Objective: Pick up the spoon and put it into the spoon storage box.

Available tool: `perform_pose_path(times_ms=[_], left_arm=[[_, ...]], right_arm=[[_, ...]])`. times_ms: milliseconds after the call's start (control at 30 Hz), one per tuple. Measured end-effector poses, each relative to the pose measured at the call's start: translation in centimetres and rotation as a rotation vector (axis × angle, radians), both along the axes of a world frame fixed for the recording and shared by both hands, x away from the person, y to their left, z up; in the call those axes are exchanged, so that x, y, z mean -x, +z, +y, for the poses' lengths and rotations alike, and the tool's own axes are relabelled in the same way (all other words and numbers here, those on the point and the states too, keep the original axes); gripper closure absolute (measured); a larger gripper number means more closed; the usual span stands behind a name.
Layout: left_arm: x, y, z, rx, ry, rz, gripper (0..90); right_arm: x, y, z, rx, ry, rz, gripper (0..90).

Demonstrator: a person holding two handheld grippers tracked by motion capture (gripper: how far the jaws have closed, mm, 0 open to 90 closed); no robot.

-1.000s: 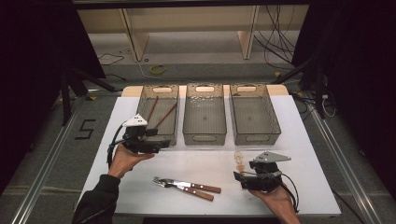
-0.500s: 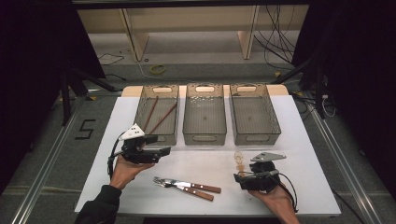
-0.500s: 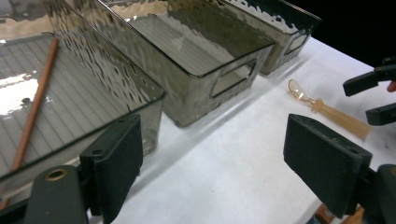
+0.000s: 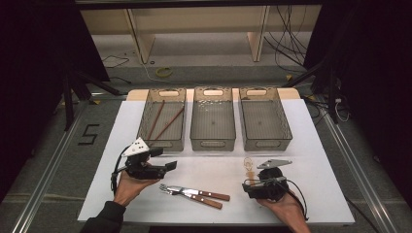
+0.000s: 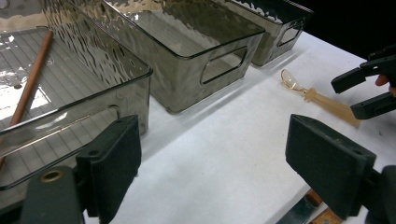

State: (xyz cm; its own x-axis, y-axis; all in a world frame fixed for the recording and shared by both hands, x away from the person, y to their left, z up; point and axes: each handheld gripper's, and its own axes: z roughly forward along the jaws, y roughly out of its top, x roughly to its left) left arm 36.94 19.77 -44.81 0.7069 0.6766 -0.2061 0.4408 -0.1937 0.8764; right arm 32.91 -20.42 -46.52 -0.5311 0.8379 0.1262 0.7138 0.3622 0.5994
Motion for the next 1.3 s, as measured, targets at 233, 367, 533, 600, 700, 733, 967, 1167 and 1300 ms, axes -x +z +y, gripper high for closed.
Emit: perform_pose_path(times_ms=[233,367,533,600,700,733,967,1167,1300], left_arm=[[0.5,-0.2,-0.4,-0.007,-0.010,0.005,17.6],[0.6,-0.4,-0.6,-0.026,-0.013,0.004,17.5],[0.7,-0.6,-0.5,-0.030,-0.014,0.000,17.6],[0.8,-0.5,-0.4,-0.022,-0.012,-0.005,17.6],[0.8,-0.6,-0.4,-0.023,-0.010,-0.007,17.7],[0.9,-0.6,-0.4,-0.027,-0.013,-0.006,17.6],[1.0,-0.9,-0.7,-0.044,-0.027,-0.005,17.7],[1.1,-0.9,-0.8,-0.050,-0.034,-0.007,17.7],[1.1,-1.0,-0.9,-0.054,-0.037,-0.008,17.8]], right_arm=[[-0.1,-0.1,0.0,0.020,-0.006,0.016,30.5],[-0.2,-0.1,0.2,0.042,-0.002,0.013,33.3],[-0.2,-0.3,0.5,0.078,0.017,0.012,37.8],[-0.2,-0.3,0.7,0.084,0.024,0.015,39.6],[-0.4,-0.5,0.9,0.100,0.027,0.016,43.0],[-0.4,-0.6,1.0,0.106,0.029,0.016,43.9],[-1.2,-0.6,1.2,0.139,0.021,0.044,52.2],[-1.5,-0.4,1.4,0.188,0.031,0.053,60.4],[-1.6,-0.3,1.6,0.206,0.042,0.059,63.2]])
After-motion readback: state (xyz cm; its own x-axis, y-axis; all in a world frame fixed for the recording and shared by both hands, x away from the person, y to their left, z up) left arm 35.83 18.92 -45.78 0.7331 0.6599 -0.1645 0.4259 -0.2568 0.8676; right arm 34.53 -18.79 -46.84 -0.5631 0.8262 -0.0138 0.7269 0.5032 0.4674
